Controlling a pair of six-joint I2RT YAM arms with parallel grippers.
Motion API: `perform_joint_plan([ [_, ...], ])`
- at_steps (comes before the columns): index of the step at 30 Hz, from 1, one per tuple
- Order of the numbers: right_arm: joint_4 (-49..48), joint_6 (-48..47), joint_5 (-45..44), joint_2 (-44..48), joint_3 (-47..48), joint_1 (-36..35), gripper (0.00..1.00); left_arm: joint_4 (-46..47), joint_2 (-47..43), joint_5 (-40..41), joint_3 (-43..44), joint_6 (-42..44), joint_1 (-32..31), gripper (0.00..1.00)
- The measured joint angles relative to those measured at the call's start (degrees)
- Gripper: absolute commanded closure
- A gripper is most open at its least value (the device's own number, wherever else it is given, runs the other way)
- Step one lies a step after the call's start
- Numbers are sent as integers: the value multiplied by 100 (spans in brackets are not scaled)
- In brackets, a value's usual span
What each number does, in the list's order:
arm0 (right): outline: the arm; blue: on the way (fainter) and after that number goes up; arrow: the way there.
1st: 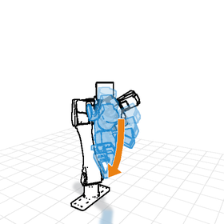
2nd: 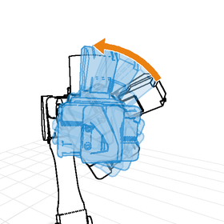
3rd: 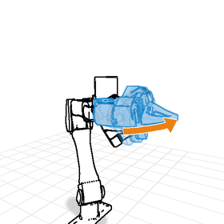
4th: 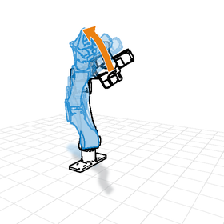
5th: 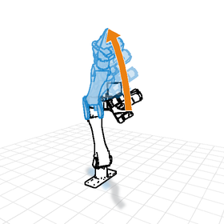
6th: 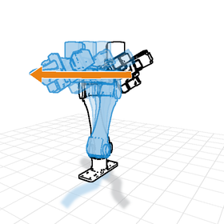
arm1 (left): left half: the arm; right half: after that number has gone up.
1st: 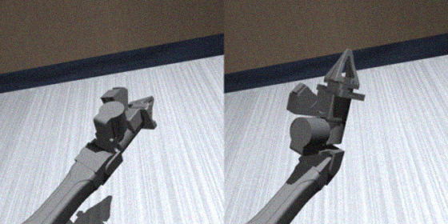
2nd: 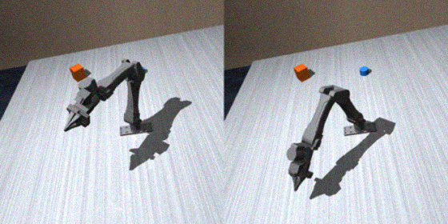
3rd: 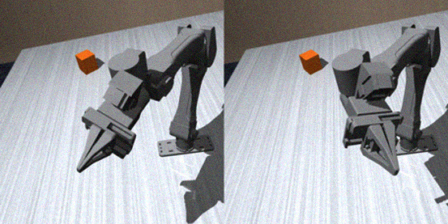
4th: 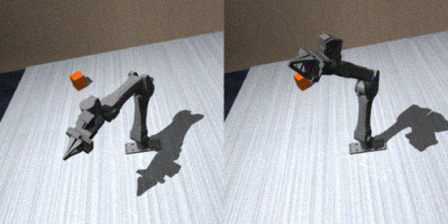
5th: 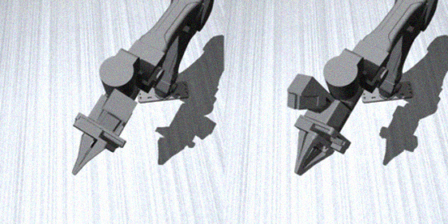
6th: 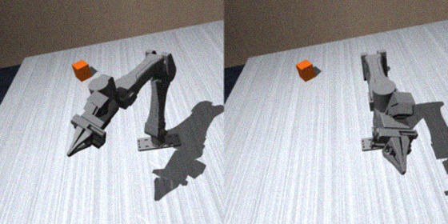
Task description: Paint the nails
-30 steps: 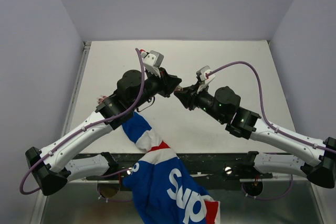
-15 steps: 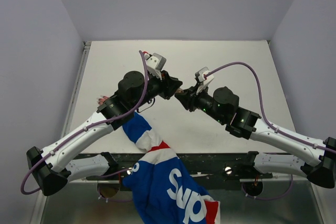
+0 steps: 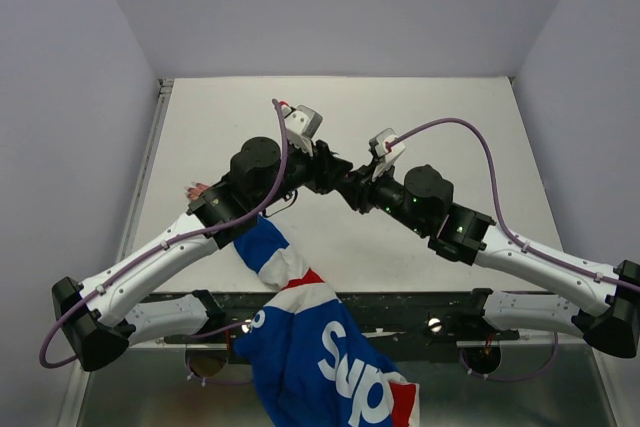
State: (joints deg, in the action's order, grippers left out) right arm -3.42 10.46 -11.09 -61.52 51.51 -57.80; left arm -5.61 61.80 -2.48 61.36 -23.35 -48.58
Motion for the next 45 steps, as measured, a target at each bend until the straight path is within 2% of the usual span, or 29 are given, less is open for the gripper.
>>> perform_joint_plan([
  [4,-13,0,11,-22,2,0,99,-79,20,57,0,9,-52,54],
  [8,-13,0,31,-57,9,0,99,-103,63,205,2,33,-63,68],
  [14,-13,0,28,-59,24,0,99,-105,72,378,2,61,-70,99],
  [23,-7,4,94,-28,24,2,99,-4,13,299,-79,87,-68,100],
  [28,7,74,584,125,7,151,99,282,-243,-107,-319,122,2,100],
  [38,-254,514,2968,435,-210,931,99,1217,-680,-2339,-925,-168,680,100],
  [45,-866,949,4601,538,-284,1268,99,1633,-726,-3945,-804,-417,927,100],
])
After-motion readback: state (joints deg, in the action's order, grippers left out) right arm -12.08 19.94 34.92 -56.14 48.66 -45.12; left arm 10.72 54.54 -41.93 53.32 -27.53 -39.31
